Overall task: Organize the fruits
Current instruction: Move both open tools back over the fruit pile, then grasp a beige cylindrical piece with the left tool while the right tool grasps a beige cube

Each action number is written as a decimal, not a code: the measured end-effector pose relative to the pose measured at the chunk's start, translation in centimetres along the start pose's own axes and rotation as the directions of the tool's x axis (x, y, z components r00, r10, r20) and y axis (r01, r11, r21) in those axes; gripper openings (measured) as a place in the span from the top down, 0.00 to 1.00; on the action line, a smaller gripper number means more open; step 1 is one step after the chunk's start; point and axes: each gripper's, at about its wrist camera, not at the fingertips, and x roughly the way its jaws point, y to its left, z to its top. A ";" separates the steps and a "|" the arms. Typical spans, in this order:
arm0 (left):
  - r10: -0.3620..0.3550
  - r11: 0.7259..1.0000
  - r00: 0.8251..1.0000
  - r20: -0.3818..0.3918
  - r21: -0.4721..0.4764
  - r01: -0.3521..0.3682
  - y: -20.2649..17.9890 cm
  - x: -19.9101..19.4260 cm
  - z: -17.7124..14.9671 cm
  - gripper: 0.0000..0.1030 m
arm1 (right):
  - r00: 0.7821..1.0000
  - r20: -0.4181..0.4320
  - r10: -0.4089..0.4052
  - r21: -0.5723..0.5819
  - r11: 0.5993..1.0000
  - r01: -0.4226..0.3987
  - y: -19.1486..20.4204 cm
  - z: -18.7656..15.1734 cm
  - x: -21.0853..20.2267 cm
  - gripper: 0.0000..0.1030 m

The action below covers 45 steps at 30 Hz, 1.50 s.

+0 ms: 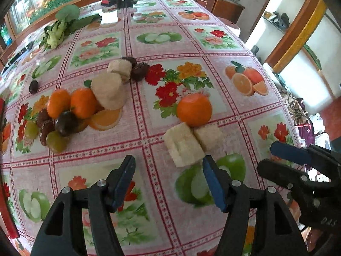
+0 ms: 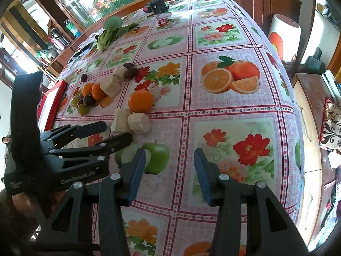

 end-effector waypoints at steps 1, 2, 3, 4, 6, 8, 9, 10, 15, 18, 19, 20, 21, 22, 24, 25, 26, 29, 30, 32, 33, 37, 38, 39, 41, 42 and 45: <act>-0.005 1.000 1.000 -0.005 -0.007 0.005 0.0 0.0 0.1 0.36 | 1.000 -0.001 0.004 -0.002 1.000 -0.004 -0.1 0.0 0.0 0.53; -0.022 1.000 1.000 -0.004 -0.017 0.022 0.0 -0.1 0.1 0.36 | 1.000 0.000 0.010 -0.004 1.000 -0.010 -0.2 0.1 0.0 0.53; -0.044 0.999 0.999 -0.002 -0.029 0.044 0.1 -0.1 0.2 0.36 | 1.000 0.000 0.015 -0.006 1.000 -0.015 -0.3 0.1 -0.1 0.53; -0.054 0.998 0.999 0.001 -0.041 0.054 0.1 0.0 0.3 0.36 | 1.000 -0.002 0.016 -0.007 1.000 -0.016 -0.4 0.0 -0.1 0.53; -0.051 0.997 0.999 0.013 -0.058 0.051 0.3 0.2 0.6 0.31 | 1.000 -0.004 0.022 -0.006 1.000 -0.022 -0.7 0.0 0.0 0.52; -0.020 0.998 1.000 0.019 -0.056 0.021 0.2 0.4 0.8 0.30 | 0.999 -0.005 0.031 -0.003 1.000 -0.031 -1.0 0.0 -0.1 0.52; -0.003 0.999 1.000 0.017 -0.047 0.004 0.1 0.5 0.9 0.30 | 0.999 -0.005 0.036 -0.002 0.999 -0.036 -1.1 0.0 -0.1 0.52; 0.021 0.999 1.000 0.011 -0.036 -0.021 0.0 0.6 0.9 0.30 | 0.999 -0.006 0.040 -0.001 0.999 -0.040 -1.2 0.0 -0.1 0.52; 0.141 0.989 0.990 0.007 -0.033 -0.141 1.4 0.4 0.4 0.31 | 0.998 -0.006 0.063 -0.030 0.998 -0.064 -0.8 0.4 0.0 0.52; 0.117 0.989 0.993 0.003 -0.088 -0.117 2.9 -0.2 0.1 0.33 | 0.997 -0.015 0.079 -0.060 0.995 -0.080 0.1 0.9 0.6 0.52; 0.097 0.990 0.995 0.002 -0.101 -0.097 3.2 -0.3 0.1 0.33 | 0.997 -0.018 0.081 -0.069 0.994 -0.082 0.4 1.0 0.8 0.52; 0.068 0.991 0.998 0.002 -0.116 -0.067 3.4 -0.5 0.2 0.32 | 0.997 -0.021 0.081 -0.078 0.994 -0.082 0.7 1.2 1.0 0.52; 0.042 0.992 0.999 0.006 -0.121 -0.041 3.4 -0.6 0.2 0.32 | 0.997 -0.022 0.079 -0.084 0.993 -0.081 1.0 1.4 1.1 0.52; 0.017 0.993 1.000 0.012 -0.119 -0.016 3.3 -0.6 0.2 0.32 | 0.997 -0.021 0.078 -0.086 0.993 -0.080 1.2 1.4 1.2 0.52; -0.004 0.997 1.000 0.020 -0.077 0.005 2.6 -0.3 0.4 0.31 | 0.997 -0.020 0.070 -0.083 0.994 -0.071 1.5 1.5 1.3 0.52; 0.003 0.999 1.000 0.021 -0.044 -0.002 2.2 -0.1 0.6 0.31 | 0.998 -0.021 0.065 -0.075 0.995 -0.067 1.5 1.5 1.3 0.52; 0.009 1.000 1.000 0.018 0.002 -0.009 1.7 0.2 0.9 0.31 | 0.998 -0.023 0.062 -0.067 0.996 -0.064 1.4 1.4 1.4 0.52; -0.006 0.996 1.000 0.028 0.087 0.003 1.6 0.6 1.9 0.31 | 0.999 -0.014 0.044 -0.042 0.998 -0.044 1.0 1.2 1.1 0.52; -0.012 0.995 1.000 0.027 0.098 0.009 1.7 0.8 2.1 0.31 | 0.999 -0.011 0.037 -0.029 0.999 -0.037 0.9 1.2 1.1 0.52; -0.030 0.993 0.999 0.023 0.116 0.027 2.0 1.1 2.9 0.31 | 0.999 -0.011 0.031 -0.010 0.999 -0.031 0.6 1.1 1.1 0.52; -0.034 0.992 0.999 0.025 0.126 0.030 2.0 1.1 2.9 0.32 | 1.000 -0.012 0.025 -0.002 1.000 -0.025 0.5 1.0 1.1 0.52; -0.077 0.985 0.997 0.018 0.156 0.073 1.9 1.4 3.8 0.42 | 1.000 -0.013 0.029 0.034 0.999 -0.028 0.1 0.8 1.0 0.51; -0.083 0.982 0.996 0.018 0.170 0.079 1.8 1.5 3.9 0.49 | 1.000 -0.012 0.027 0.039 0.999 -0.026 0.1 0.8 1.0 0.51; -0.065 0.980 0.998 0.019 0.188 0.060 1.6 1.5 3.9 0.57 | 1.000 -0.012 0.025 0.042 0.999 -0.025 0.1 0.7 1.0 0.51; -0.060 0.978 0.998 0.017 0.202 0.055 1.5 1.3 3.7 0.57 | 1.000 -0.012 0.025 0.042 0.999 -0.024 0.3 0.8 1.1 0.51; -0.064 0.979 0.998 0.017 0.197 0.060 1.7 1.2 3.5 0.57 | 1.000 -0.011 0.024 0.039 0.999 -0.024 0.4 0.8 1.1 0.51; -0.056 0.981 0.998 0.023 0.190 0.050 2.0 0.7 2.7 0.57 | 1.000 -0.010 0.022 0.024 0.999 -0.021 1.2 1.2 1.5 0.51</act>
